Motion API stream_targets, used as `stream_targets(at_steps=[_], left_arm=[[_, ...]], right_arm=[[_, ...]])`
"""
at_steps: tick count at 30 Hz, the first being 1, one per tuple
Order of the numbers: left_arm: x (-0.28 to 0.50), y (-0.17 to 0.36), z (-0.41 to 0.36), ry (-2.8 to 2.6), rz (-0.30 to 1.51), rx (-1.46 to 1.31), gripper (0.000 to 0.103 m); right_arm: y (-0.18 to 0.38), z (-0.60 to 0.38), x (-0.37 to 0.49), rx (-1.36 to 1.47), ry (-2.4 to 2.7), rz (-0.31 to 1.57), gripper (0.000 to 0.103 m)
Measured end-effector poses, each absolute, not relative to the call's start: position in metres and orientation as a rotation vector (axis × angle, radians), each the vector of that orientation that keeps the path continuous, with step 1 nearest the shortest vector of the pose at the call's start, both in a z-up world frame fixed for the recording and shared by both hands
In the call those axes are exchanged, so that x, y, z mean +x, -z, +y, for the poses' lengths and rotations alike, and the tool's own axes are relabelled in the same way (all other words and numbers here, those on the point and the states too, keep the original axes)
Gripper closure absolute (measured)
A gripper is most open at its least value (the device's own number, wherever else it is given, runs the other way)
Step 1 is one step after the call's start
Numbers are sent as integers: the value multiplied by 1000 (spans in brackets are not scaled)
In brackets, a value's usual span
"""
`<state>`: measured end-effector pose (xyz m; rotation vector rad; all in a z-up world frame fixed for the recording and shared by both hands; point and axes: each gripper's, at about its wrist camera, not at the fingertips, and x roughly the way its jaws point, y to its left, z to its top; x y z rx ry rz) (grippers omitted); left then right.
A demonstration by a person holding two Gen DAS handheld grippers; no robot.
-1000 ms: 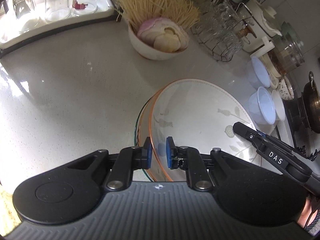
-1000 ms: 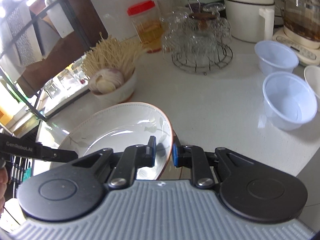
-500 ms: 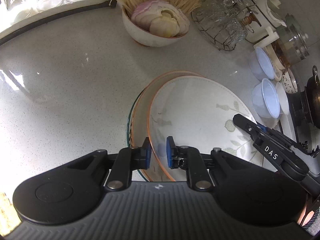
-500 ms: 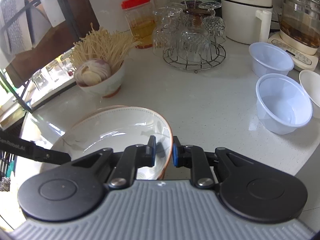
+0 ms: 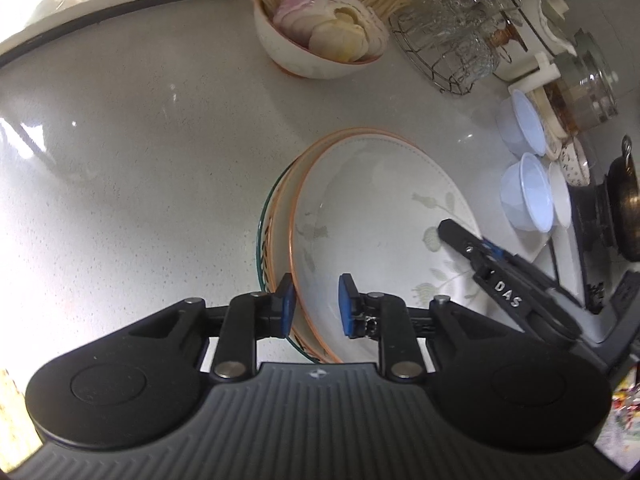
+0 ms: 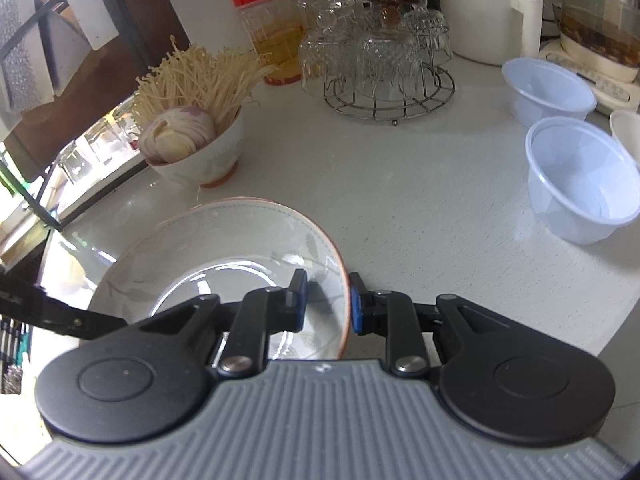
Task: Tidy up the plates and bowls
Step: 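Lower the second white plate onto the stack and open both grippers, then raise both grippers off the plate stack and move toward the plastic bowls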
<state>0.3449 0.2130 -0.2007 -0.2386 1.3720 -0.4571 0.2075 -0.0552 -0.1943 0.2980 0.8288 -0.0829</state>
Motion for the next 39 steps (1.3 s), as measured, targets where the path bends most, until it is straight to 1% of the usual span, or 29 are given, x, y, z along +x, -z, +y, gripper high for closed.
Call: stream_targets(at_steps=[3,5,8,13,18,28,33,39], left_arm=[[345,199,221,453,1387,-292,75],[342,196,228,451,1385,-305,69],[337,188,235,449,1359,-302,65],[331,176,248,440,1301,-292,64],[322,150,252,453,1195,-255,64],[290,83,255,500,959,-158,64],[264,55,263,516,892,-151,64],[228,34,275,543,835,-152,64]], right_arm=[[195,-55,209,304,85,824,78],[195,-56,209,311,82,822,78],[193,-52,211,280,87,824,79],[189,-55,211,302,105,823,79],[168,-51,204,291,125,773,77],[98,-30,174,294,113,630,77],[63,-13,148,300,97,577,77],[41,8,117,311,91,555,77]])
